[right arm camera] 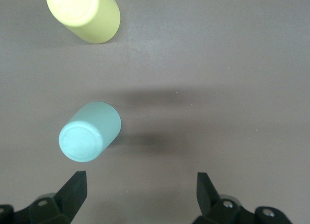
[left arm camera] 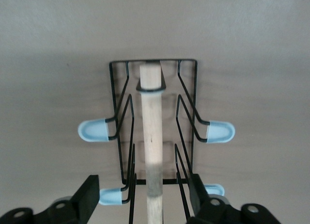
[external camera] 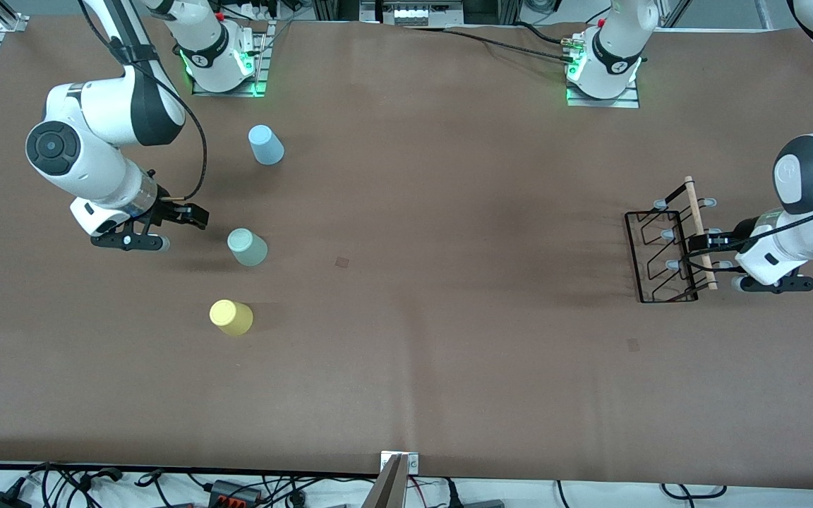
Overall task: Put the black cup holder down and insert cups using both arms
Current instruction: 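Lower the left gripper and grasp the wooden dowel of the black holder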
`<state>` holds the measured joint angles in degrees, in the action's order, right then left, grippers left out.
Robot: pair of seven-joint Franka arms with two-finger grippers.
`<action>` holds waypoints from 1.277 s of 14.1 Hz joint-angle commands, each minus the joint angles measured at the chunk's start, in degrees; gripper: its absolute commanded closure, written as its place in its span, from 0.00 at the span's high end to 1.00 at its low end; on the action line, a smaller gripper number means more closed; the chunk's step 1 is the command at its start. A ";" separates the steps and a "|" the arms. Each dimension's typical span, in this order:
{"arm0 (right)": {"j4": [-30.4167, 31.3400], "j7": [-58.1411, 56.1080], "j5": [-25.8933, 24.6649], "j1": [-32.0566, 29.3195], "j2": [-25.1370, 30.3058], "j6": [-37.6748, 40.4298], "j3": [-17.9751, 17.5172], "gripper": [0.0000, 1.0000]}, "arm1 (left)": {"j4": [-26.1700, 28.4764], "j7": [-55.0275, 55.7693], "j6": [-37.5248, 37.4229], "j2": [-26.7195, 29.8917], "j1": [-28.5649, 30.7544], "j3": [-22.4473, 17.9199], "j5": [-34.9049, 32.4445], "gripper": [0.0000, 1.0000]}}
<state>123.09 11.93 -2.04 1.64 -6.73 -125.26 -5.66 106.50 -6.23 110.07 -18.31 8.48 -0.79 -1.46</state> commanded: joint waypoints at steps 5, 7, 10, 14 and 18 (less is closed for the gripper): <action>-1.01 0.72 0.37 1.78 1.11 1.42 0.12 1.00 | 5.30 -1.16 1.03 4.16 1.10 0.44 -0.91 0.42; -1.01 0.72 0.37 1.79 0.85 1.42 0.12 1.00 | 5.30 -1.16 1.03 4.25 1.10 0.52 -1.00 0.40; -1.01 0.72 0.37 1.70 0.41 0.98 0.12 1.00 | 5.47 -1.16 1.11 3.81 1.01 0.52 -1.00 0.38; -1.09 0.72 0.37 1.70 0.23 0.98 0.21 1.00 | 5.74 -1.16 1.03 3.64 1.01 0.53 -1.00 0.28; -2.23 0.46 0.37 1.61 -0.21 1.42 0.21 1.00 | 5.74 -1.16 1.03 3.64 0.92 0.61 -1.00 0.21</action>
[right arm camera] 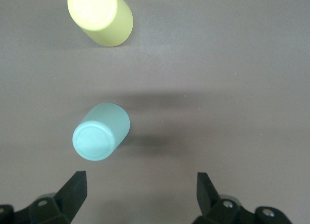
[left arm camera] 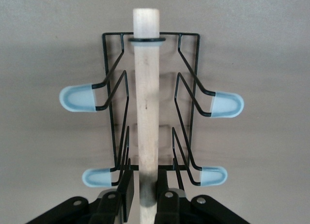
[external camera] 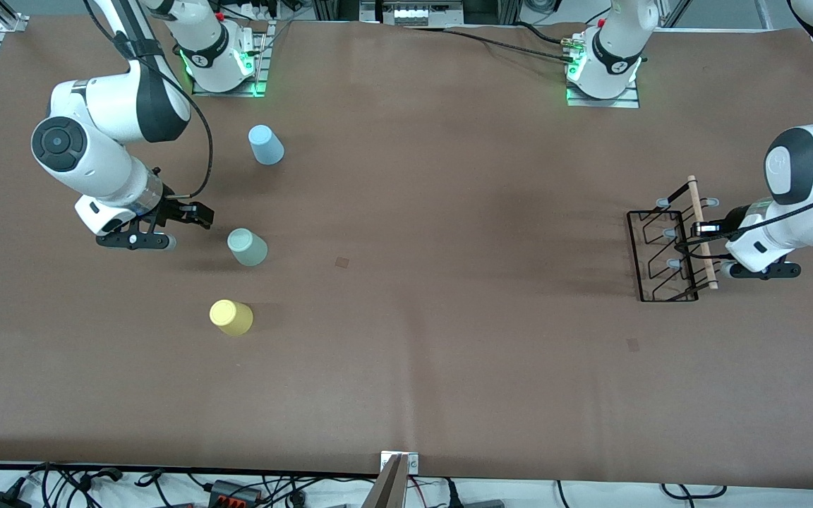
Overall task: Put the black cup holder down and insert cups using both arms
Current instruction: 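Carry the black holder with the left gripper to the table middle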
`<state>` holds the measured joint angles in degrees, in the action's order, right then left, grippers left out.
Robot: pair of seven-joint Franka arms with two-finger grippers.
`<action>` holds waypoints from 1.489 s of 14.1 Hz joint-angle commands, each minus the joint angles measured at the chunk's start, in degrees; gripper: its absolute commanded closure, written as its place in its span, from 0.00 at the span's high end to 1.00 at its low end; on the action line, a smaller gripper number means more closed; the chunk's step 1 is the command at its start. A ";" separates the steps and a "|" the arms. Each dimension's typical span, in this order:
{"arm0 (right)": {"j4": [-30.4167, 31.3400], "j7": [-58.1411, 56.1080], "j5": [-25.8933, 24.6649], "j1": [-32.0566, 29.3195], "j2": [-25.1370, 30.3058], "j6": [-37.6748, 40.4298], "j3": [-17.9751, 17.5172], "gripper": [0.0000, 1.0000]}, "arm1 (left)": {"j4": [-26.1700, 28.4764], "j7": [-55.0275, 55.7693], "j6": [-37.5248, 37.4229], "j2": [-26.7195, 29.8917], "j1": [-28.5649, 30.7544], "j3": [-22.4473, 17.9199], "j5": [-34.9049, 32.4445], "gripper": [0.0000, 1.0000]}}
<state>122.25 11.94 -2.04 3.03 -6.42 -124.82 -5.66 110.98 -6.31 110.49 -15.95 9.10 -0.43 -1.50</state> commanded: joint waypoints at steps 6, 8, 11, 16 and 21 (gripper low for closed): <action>-1.40 0.46 0.37 0.31 -0.79 0.89 0.21 1.00 | 1.08 -0.89 -0.02 1.27 -0.05 0.25 -0.87 0.04; -1.40 0.46 0.37 0.22 -0.79 0.89 0.21 1.00 | 0.73 -0.89 -0.10 1.36 -0.14 0.25 -0.87 0.03; -1.40 0.46 0.37 0.22 -0.79 0.98 0.21 1.00 | 0.03 -0.81 -0.37 2.15 -0.31 0.60 -0.87 0.02; -1.40 0.02 0.37 0.31 -0.79 1.15 0.21 1.00 | -8.04 2.16 -11.77 3.03 -0.31 11.74 -0.61 0.01; -1.40 0.02 0.37 0.31 -0.79 1.15 0.21 1.00 | -13.23 24.38 -12.41 -0.03 -2.67 27.30 -0.26 0.01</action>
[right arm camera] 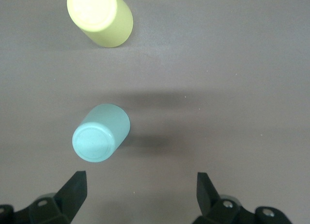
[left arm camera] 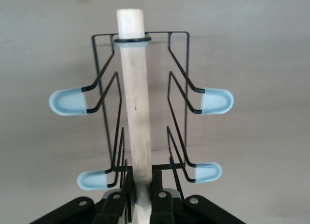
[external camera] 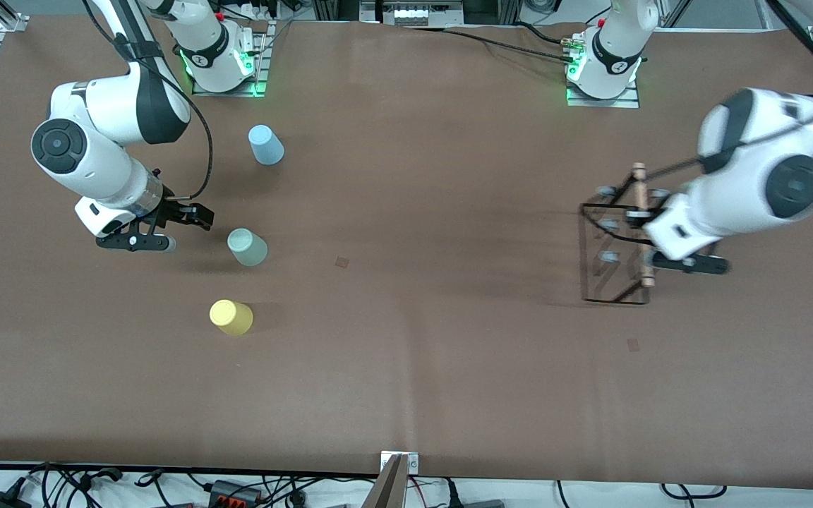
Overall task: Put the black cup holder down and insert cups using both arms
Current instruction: 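Carry the black holder with the left gripper to the table middle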
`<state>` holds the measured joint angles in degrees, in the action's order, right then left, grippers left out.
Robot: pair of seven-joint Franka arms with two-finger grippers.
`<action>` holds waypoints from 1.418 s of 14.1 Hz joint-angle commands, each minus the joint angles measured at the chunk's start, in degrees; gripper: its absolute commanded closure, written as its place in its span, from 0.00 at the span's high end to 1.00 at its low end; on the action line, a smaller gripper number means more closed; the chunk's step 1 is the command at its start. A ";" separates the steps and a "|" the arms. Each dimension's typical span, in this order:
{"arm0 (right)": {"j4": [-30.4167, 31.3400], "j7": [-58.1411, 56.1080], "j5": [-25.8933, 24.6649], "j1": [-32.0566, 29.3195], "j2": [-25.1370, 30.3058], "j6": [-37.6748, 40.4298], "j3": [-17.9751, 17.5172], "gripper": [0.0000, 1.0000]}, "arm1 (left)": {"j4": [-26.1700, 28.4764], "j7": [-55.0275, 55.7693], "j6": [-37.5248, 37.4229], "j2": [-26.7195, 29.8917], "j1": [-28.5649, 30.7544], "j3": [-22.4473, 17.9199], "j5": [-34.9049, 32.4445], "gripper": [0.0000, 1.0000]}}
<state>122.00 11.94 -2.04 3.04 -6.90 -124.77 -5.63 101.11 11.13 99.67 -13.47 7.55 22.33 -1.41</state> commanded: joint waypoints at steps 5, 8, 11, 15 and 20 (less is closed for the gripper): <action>-1.32 -0.16 0.37 0.21 -0.31 0.93 0.18 1.00 | -14.95 26.62 -0.97 -14.54 -18.15 6.06 -0.70 0.01; -2.55 -0.33 0.37 0.21 -0.31 1.11 0.18 1.00 | -17.79 33.24 5.86 -19.48 -22.49 5.97 -0.79 0.01; -3.61 -0.42 0.37 -0.05 -0.14 1.11 0.45 1.00 | -17.79 34.13 10.27 -20.89 -23.20 5.97 -0.97 0.01; -7.47 -0.16 0.46 -0.31 -0.13 3.47 0.71 1.00 | -17.70 34.13 10.54 -21.77 -23.64 5.88 -1.05 0.01; -7.65 0.90 0.63 0.30 -2.93 2.25 0.36 1.00 | -17.44 34.13 10.54 -22.30 -24.51 5.88 -3.59 0.02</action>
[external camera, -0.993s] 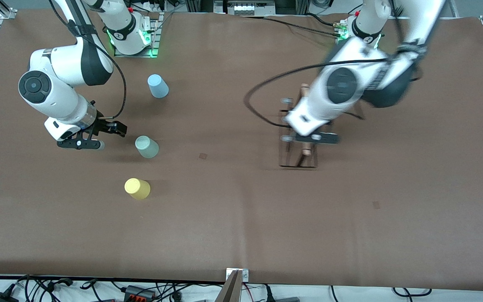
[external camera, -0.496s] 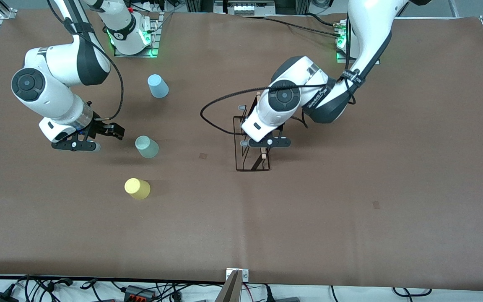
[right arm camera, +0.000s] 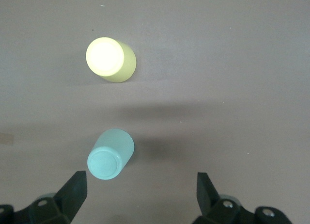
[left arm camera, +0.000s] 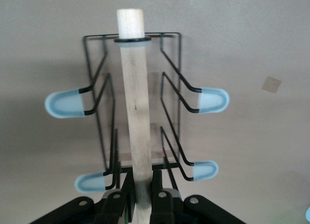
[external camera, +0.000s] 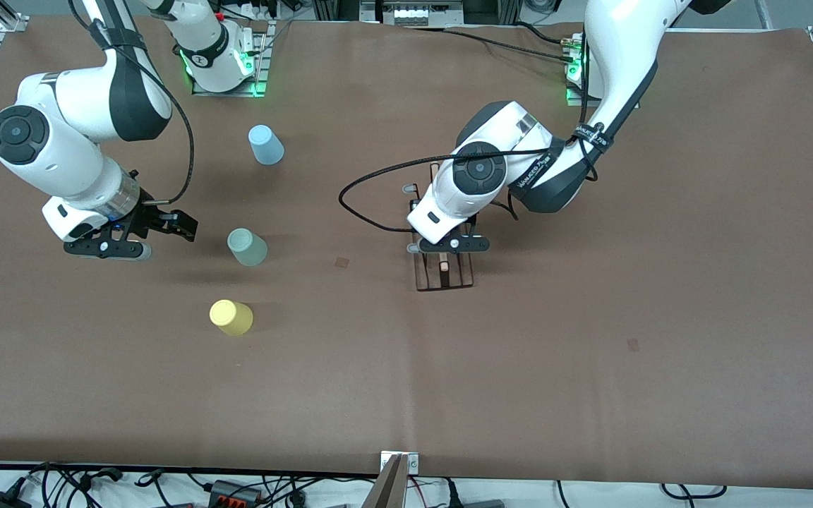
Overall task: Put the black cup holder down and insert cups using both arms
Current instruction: 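Release the holder and raise the left gripper while the right gripper grasps the teal cup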
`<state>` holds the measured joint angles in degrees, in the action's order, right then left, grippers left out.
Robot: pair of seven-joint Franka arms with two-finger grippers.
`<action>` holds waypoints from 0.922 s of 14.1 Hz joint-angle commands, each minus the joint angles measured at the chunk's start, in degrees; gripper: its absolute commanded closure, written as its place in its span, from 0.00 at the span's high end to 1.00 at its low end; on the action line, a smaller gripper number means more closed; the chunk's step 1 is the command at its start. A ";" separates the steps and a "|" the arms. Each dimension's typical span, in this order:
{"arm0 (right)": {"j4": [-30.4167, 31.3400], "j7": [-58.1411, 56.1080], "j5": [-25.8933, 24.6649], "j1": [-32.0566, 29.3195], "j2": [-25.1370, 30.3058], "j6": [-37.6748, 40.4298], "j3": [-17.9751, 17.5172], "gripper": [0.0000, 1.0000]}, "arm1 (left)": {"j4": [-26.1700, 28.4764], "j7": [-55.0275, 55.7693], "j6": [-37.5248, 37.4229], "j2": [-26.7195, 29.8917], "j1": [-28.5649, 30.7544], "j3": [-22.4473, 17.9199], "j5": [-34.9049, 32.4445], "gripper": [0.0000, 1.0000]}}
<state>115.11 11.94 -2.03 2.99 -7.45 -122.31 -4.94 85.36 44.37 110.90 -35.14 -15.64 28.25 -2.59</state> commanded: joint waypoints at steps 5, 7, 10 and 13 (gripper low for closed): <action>-0.50 7.55 0.63 4.99 -8.53 -6.78 -0.51 1.00 | -2.04 0.72 -1.56 -0.64 -1.59 0.22 -8.39 1.00; -0.24 10.81 0.63 6.76 -10.73 -8.99 -0.51 1.00 | -2.21 0.46 -4.70 2.43 -0.97 -0.04 -8.48 1.00; 2.83 10.91 0.36 6.85 -12.23 -15.03 -0.51 1.00 | -3.71 -0.85 -15.50 7.88 2.79 -0.21 -8.66 1.00; 5.39 10.91 0.27 6.85 -13.90 -20.33 -0.51 1.00 | -3.62 -10.06 -21.32 12.63 9.64 -0.30 -8.66 1.00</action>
<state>118.54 22.51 -1.99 9.93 -21.05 -139.74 -5.42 80.60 40.11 92.65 -26.15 -10.33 27.92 -10.48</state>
